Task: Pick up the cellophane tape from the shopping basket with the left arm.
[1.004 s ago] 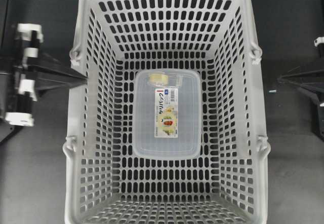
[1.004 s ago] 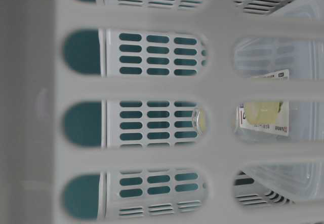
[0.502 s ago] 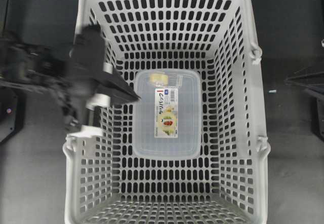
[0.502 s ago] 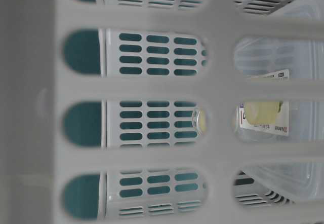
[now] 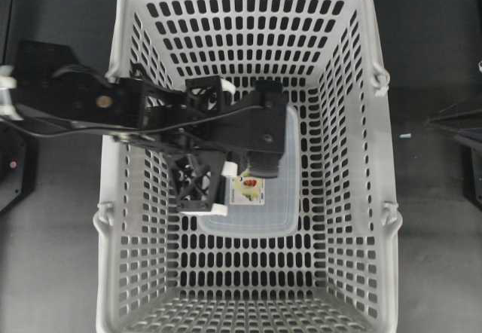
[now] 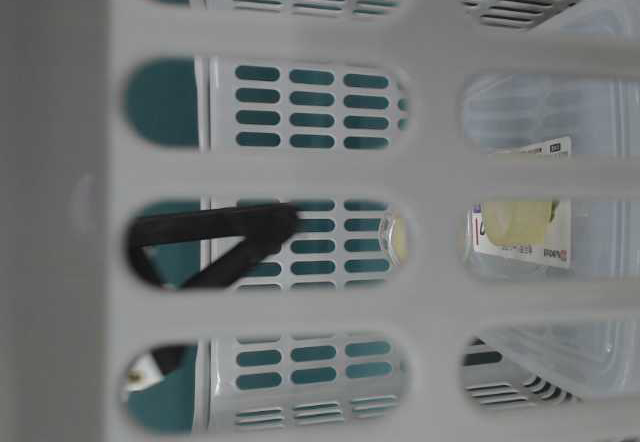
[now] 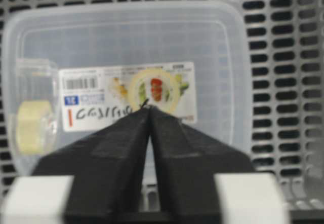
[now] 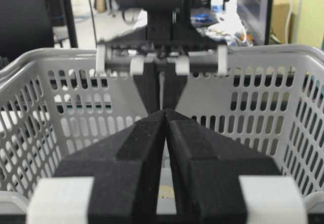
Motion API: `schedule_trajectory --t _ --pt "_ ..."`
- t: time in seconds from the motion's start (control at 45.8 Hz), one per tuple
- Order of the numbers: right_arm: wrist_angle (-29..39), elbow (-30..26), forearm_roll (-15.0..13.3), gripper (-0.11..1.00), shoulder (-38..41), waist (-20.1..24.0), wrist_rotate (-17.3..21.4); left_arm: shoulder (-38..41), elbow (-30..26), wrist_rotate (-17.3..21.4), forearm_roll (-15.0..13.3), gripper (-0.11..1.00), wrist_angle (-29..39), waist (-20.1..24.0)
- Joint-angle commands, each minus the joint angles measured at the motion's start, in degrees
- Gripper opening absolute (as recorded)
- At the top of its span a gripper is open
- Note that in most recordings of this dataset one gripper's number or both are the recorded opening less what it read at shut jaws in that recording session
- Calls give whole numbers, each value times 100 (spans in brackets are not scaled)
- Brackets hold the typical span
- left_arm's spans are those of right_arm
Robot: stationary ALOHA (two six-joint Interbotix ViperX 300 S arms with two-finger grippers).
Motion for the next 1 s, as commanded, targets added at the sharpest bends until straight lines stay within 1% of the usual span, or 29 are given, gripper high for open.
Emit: schedule_trajectory --t 0.0,0.153,0.218,0.284,0.589,0.83,0.982 --pt "-26 -123 0 0 35 18 9 44 -114 -44 18 18 9 -9" --pt "-44 -123 0 0 35 18 0 272 -105 0 18 66 18 0" --pt "-44 -123 9 0 26 18 0 387 -114 -9 18 81 18 0" --pt "-44 -123 0 0 35 18 0 492 -114 -18 18 90 18 -9" --pt "-44 -123 0 0 35 18 0 870 -141 35 18 90 -97 -18" --pt "-44 -114 9 0 35 18 0 984 -132 44 18 90 -132 -26" --pt "-35 -114 0 0 35 18 0 1072 -97 53 18 90 -299 -26"
